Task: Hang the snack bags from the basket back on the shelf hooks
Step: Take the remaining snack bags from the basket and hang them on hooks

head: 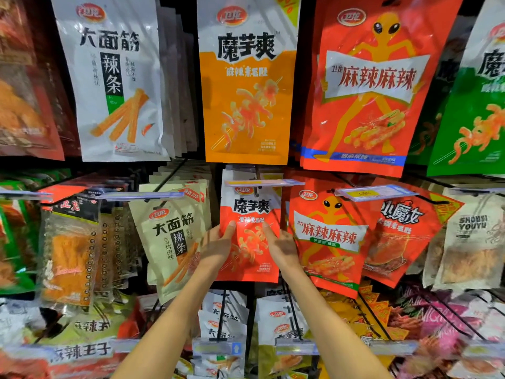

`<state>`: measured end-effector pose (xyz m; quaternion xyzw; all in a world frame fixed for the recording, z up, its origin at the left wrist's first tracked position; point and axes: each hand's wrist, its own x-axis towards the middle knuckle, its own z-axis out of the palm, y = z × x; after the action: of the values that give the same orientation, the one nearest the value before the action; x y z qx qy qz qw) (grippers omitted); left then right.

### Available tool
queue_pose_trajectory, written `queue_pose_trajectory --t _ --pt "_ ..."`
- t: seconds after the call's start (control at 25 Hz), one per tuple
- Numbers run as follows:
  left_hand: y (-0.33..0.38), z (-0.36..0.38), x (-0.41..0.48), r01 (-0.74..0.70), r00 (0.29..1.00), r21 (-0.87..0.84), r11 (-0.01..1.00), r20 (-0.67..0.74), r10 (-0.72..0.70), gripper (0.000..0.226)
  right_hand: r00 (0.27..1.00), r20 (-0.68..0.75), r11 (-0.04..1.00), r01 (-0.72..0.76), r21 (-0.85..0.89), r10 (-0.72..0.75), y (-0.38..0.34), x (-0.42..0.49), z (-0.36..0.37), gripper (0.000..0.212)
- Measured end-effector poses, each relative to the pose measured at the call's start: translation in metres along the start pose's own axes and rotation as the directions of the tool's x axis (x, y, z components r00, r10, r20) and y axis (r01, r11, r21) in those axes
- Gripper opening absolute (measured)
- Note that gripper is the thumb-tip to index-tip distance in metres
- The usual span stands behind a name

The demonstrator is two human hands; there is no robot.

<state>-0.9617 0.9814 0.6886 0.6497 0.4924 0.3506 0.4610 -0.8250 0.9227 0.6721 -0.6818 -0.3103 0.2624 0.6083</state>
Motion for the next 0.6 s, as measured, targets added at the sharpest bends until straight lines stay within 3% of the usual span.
queue_pose_trajectory --t 0.16,0.28,0.36,0.48,0.6 --pt "-0.008 0.006 0.007 -0.012 1.0 -0.025 1.0 0.027 0.013 0.048 1.0 -0.01 1.0 -0.022 0.008 0.022 0.004 0.0 -0.004 0.089" --pt "-0.026 0.013 0.02 -0.015 0.999 0.015 1.0 0.034 0.015 0.087 1.0 0.013 1.0 0.001 -0.013 0.0 0.009 -0.003 -0.008 0.093" --pt "-0.047 0.019 0.038 -0.011 1.0 0.02 1.0 0.026 0.01 0.099 1.0 0.024 0.999 -0.009 -0.05 0.01 0.009 -0.005 -0.01 0.09" --pt "-0.031 0.007 0.017 -0.033 0.998 0.05 0.998 0.058 0.03 0.097 0.999 0.035 0.997 -0.005 -0.081 0.007 0.008 -0.008 -0.014 0.087" --pt "-0.019 -0.003 -0.003 -0.061 0.995 0.133 0.989 0.082 0.051 0.073 0.998 0.053 0.989 -0.013 -0.15 0.021 0.014 -0.014 -0.017 0.089"
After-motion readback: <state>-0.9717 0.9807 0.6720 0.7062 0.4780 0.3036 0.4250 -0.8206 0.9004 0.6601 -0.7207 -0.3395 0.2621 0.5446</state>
